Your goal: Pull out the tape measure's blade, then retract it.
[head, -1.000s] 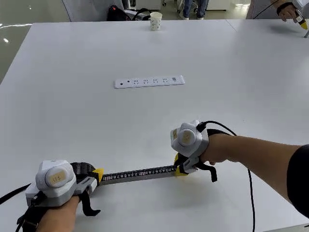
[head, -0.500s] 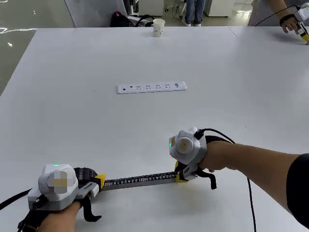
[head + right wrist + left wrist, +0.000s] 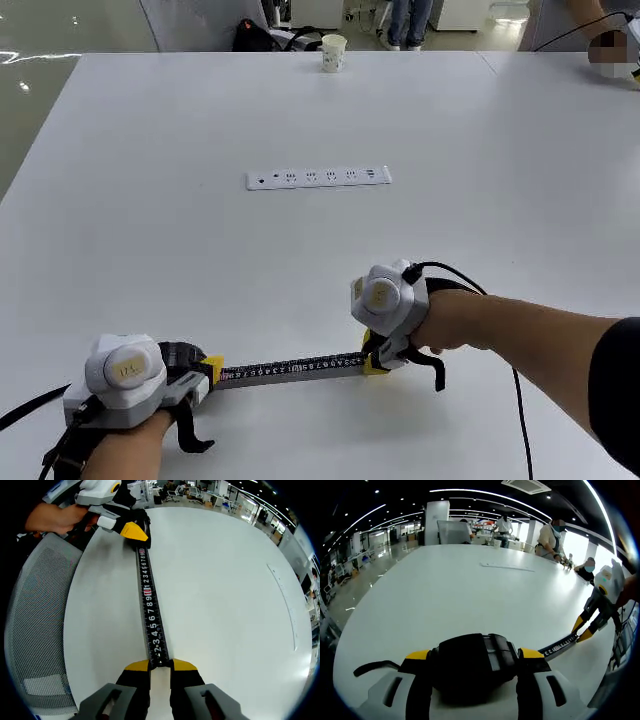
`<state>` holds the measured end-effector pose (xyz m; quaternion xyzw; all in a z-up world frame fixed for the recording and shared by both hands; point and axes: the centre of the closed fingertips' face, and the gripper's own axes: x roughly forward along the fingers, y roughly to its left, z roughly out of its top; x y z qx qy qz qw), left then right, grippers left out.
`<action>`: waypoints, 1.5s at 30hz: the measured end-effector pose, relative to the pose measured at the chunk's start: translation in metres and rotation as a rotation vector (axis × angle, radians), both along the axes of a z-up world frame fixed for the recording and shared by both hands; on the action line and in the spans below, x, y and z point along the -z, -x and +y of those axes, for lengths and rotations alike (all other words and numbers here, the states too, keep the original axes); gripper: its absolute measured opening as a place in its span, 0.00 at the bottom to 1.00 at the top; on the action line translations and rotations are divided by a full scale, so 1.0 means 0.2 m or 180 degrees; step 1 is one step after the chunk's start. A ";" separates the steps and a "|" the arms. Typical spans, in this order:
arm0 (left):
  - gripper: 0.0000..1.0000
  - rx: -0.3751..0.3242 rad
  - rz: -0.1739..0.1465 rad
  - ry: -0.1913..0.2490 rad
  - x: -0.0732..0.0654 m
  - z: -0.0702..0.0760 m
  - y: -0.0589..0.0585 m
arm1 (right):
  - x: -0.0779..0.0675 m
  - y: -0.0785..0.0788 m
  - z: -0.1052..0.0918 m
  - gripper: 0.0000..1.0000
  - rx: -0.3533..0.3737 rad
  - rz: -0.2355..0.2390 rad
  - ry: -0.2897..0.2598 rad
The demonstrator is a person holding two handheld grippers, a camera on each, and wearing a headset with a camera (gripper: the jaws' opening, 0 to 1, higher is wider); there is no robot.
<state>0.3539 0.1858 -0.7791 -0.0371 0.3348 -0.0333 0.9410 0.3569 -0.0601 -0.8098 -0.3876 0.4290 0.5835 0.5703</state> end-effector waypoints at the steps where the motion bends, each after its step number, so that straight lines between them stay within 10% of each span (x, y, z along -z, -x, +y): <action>1: 0.64 0.0001 0.0000 0.0002 0.00 0.00 0.00 | 0.00 0.00 0.00 0.10 0.0009 0.0000 0.0000; 45: 0.64 0.0023 0.0053 -0.0002 0.01 0.00 0.01 | 0.00 0.01 0.08 0.10 -0.0026 -0.0048 -0.0012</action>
